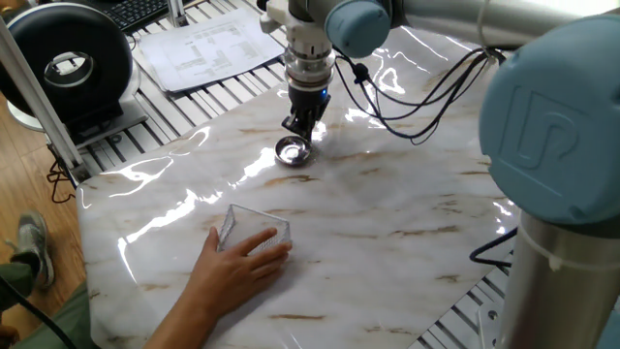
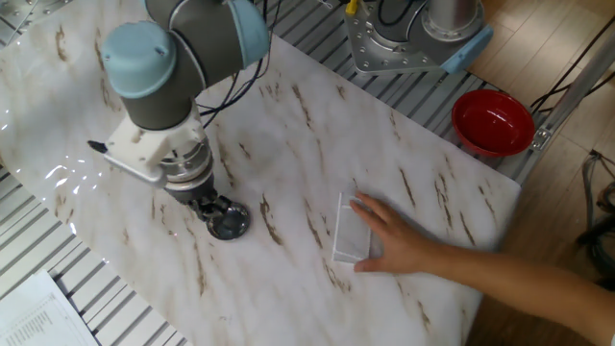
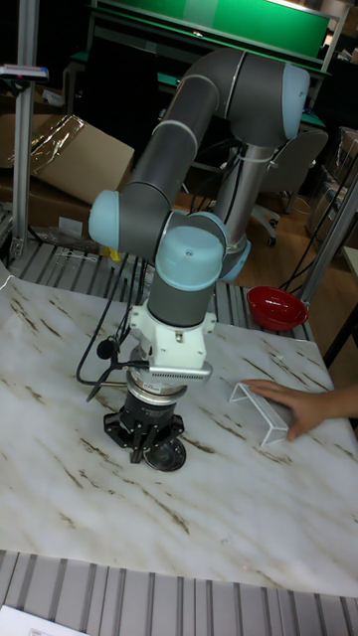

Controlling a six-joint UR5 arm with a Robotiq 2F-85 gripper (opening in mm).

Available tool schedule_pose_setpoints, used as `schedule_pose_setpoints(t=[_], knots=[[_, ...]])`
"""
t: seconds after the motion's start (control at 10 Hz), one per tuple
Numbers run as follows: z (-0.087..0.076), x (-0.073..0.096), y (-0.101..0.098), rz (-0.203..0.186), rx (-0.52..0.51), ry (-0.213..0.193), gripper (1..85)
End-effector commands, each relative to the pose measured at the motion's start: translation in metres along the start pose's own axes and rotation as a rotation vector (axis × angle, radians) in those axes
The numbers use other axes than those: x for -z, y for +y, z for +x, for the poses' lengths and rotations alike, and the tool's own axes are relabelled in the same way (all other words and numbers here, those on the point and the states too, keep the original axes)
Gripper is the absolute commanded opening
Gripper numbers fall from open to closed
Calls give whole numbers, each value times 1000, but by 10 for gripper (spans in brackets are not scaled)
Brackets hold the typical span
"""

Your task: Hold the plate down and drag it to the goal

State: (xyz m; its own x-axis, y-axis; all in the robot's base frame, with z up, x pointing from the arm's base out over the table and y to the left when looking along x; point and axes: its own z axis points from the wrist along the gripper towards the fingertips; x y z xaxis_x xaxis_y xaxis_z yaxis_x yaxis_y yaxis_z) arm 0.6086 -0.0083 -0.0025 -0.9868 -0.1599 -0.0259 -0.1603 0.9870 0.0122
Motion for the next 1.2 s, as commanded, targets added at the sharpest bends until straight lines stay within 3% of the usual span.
schedule_pose_setpoints(t=[0.0, 0.2, 0.4, 0.5, 1.1], knots=[[8, -1, 16, 0, -47, 0, 13], [10, 3, 15, -1, -47, 17, 13], [9, 9, 28, -47, -75, 28, 13], [8, 7, 25, -19, -70, 18, 13], [1, 14, 40, -5, -71, -10, 13]])
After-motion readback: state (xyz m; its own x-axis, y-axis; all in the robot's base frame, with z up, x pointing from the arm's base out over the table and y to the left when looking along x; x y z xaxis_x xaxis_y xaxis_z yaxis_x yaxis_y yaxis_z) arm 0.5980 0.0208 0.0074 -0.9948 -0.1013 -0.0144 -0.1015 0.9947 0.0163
